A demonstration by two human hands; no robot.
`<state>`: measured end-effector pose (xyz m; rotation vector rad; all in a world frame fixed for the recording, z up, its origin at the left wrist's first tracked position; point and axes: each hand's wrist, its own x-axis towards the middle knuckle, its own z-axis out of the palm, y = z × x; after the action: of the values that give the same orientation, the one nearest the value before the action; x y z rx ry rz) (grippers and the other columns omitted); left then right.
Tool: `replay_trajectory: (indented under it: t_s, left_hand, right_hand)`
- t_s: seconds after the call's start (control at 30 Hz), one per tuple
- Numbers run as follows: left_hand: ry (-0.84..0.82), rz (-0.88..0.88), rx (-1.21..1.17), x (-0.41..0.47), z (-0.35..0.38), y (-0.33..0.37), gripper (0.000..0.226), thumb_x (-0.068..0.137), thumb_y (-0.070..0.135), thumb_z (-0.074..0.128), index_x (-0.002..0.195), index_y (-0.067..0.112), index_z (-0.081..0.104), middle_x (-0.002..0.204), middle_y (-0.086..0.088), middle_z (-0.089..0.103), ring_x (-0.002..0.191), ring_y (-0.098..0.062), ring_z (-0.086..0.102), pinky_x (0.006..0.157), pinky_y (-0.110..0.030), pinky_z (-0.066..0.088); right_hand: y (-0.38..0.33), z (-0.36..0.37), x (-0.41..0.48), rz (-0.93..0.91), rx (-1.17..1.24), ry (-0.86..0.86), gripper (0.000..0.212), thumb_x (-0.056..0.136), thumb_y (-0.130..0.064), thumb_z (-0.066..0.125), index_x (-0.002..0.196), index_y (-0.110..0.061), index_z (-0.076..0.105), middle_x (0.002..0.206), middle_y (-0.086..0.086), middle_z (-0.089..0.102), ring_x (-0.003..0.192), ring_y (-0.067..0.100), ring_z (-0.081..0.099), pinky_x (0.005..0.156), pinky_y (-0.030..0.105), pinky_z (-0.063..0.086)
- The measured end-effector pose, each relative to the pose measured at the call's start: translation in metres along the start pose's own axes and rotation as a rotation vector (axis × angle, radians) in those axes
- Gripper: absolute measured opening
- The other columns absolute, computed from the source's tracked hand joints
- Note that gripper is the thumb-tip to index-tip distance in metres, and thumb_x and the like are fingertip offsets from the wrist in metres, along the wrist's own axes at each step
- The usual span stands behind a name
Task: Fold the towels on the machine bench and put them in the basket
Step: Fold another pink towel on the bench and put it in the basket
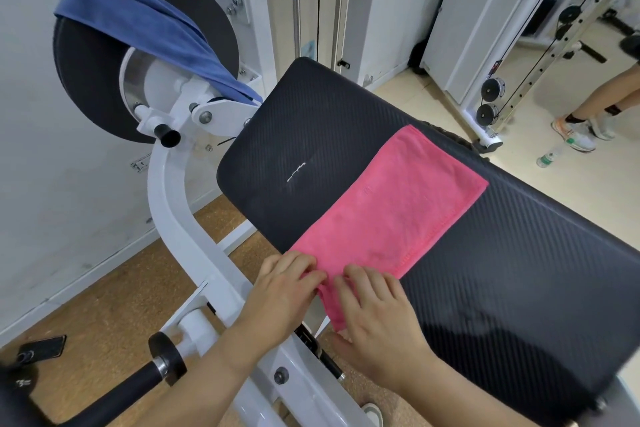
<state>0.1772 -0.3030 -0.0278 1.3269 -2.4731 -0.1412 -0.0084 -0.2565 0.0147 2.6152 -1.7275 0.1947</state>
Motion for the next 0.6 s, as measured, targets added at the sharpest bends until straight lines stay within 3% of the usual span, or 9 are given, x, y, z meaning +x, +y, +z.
replay_trajectory:
  t_s: [0.1,0.27,0.37,0.5,0.6]
  left_hand:
    - [-0.037,0.011,-0.002,0.006,-0.006,0.000,0.014,0.086,0.025,0.062,0.099,0.028,0.064,0.102,0.011,0.055,0.104,-0.011,0.046,0.088,-0.028,0.029]
    - [-0.112,0.037,-0.086,0.008,-0.019,-0.001,0.020,0.092,0.033,0.048,0.109,0.028,0.057,0.111,0.013,0.051,0.110,-0.010,0.045,0.093,-0.029,0.032]
    - [-0.141,-0.001,-0.099,0.011,-0.021,-0.003,0.035,0.080,0.028,0.062,0.114,0.030,0.054,0.112,0.013,0.052,0.109,-0.011,0.046,0.091,-0.031,0.037]
    - [-0.056,-0.054,-0.123,0.019,-0.024,-0.011,0.045,0.067,0.005,0.080,0.104,0.028,0.068,0.098,0.009,0.059,0.097,-0.013,0.048,0.076,-0.032,0.044]
    - [-0.046,0.048,-0.108,0.026,-0.037,-0.017,0.039,0.068,0.009,0.083,0.100,0.028,0.073,0.098,0.011,0.064,0.097,-0.011,0.047,0.074,-0.031,0.043]
  right_hand:
    - [-0.004,0.009,0.006,0.055,-0.002,0.010,0.053,0.071,-0.040,0.067,0.116,-0.015,0.056,0.110,0.005,0.057,0.091,0.025,0.059,0.082,0.039,0.048]
    - [-0.002,0.011,0.011,0.066,0.013,0.081,0.025,0.077,-0.028,0.068,0.097,-0.019,0.057,0.091,-0.001,0.058,0.076,0.022,0.056,0.069,0.036,0.048]
    - [0.003,0.005,0.014,0.085,0.077,0.102,0.013,0.081,-0.030,0.062,0.085,-0.021,0.054,0.079,-0.006,0.056,0.065,0.018,0.053,0.060,0.030,0.042]
    - [0.008,-0.011,0.015,0.145,0.209,0.060,0.015,0.080,-0.033,0.048,0.076,-0.020,0.054,0.068,-0.009,0.053,0.054,0.014,0.048,0.054,0.023,0.027]
    - [0.011,-0.020,0.014,0.198,0.321,-0.028,0.015,0.082,-0.034,0.045,0.082,-0.022,0.054,0.070,-0.010,0.054,0.055,0.014,0.048,0.051,0.027,0.034]
